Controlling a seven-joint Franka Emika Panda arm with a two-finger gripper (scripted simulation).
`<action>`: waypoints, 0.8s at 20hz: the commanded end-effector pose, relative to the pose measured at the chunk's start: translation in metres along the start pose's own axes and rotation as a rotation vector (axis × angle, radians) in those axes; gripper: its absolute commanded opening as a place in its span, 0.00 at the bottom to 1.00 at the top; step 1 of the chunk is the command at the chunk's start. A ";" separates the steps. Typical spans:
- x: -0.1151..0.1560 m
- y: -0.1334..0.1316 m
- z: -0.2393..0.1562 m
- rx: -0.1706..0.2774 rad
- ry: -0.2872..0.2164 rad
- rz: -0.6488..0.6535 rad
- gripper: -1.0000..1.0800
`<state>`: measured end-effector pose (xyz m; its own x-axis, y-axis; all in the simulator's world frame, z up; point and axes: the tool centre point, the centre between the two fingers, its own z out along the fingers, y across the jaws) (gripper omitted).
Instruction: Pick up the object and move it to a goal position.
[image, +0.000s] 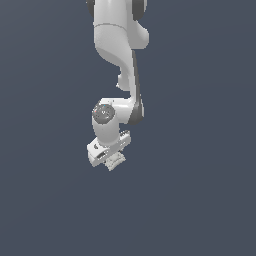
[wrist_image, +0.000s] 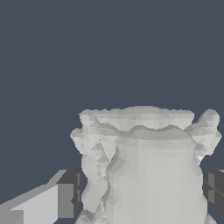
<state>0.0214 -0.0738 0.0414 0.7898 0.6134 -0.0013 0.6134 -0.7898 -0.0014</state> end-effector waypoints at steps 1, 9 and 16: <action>0.001 0.001 0.001 -0.001 0.001 0.000 0.96; 0.001 0.001 0.001 -0.001 0.001 0.000 0.00; 0.001 0.001 -0.005 -0.004 0.003 0.001 0.00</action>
<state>0.0229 -0.0746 0.0438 0.7909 0.6120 0.0008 0.6120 -0.7909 0.0020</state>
